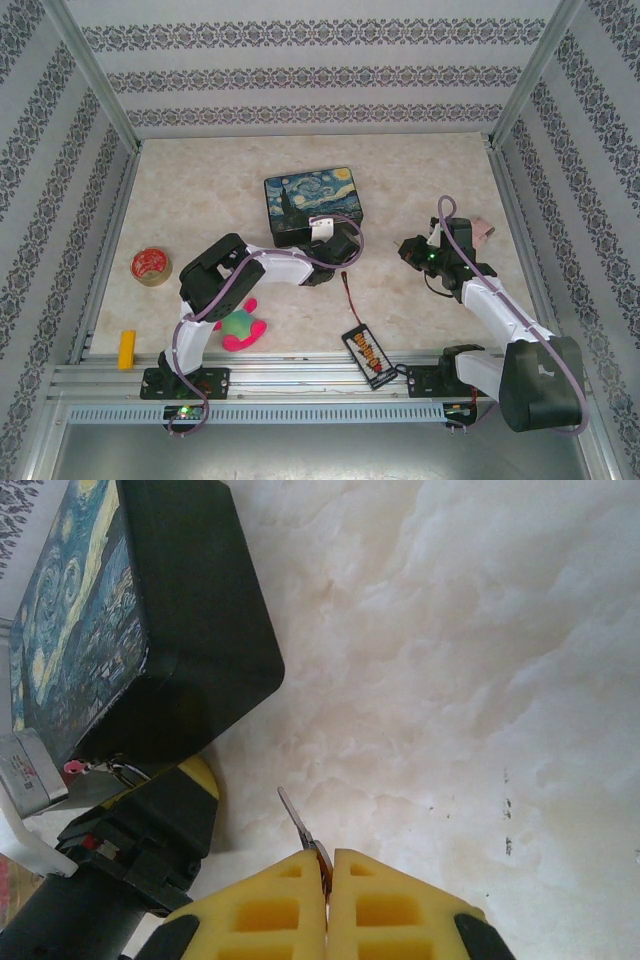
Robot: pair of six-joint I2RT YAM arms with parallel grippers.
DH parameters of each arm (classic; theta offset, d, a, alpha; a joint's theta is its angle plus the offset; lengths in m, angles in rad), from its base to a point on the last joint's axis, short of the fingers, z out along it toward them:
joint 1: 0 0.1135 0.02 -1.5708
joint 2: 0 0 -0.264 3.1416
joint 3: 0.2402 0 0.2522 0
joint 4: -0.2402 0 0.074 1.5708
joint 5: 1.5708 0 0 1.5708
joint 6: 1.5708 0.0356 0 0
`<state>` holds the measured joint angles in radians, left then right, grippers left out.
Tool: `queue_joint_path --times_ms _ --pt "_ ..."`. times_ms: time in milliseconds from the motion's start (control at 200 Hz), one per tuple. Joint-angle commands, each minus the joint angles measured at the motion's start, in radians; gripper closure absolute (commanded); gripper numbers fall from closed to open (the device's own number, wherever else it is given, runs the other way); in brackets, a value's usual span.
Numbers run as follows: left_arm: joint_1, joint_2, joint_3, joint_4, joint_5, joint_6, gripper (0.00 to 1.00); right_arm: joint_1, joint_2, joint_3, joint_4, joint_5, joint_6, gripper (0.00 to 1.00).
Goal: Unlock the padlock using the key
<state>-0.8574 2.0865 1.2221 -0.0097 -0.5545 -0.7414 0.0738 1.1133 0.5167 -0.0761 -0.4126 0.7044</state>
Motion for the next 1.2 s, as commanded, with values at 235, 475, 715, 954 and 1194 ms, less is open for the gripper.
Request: queue_joint_path --times_ms 235,475,715,954,1194 --pt "0.008 -0.060 0.083 -0.116 0.177 -0.082 0.78 0.003 -0.041 -0.127 0.169 -0.018 -0.067 1.00" --pt "0.008 -0.015 0.214 -0.182 0.251 -0.223 0.80 0.094 0.006 -0.167 0.274 0.058 -0.074 1.00" --pt "0.009 0.007 0.278 -0.185 0.274 -0.277 0.80 0.185 0.089 -0.207 0.447 0.066 -0.036 1.00" --pt "0.032 0.041 0.306 -0.201 0.357 -0.354 0.80 0.204 0.204 -0.205 0.595 0.026 0.004 1.00" --pt "0.048 0.060 0.306 -0.192 0.393 -0.441 0.81 0.253 0.310 -0.239 0.816 0.055 0.039 1.00"
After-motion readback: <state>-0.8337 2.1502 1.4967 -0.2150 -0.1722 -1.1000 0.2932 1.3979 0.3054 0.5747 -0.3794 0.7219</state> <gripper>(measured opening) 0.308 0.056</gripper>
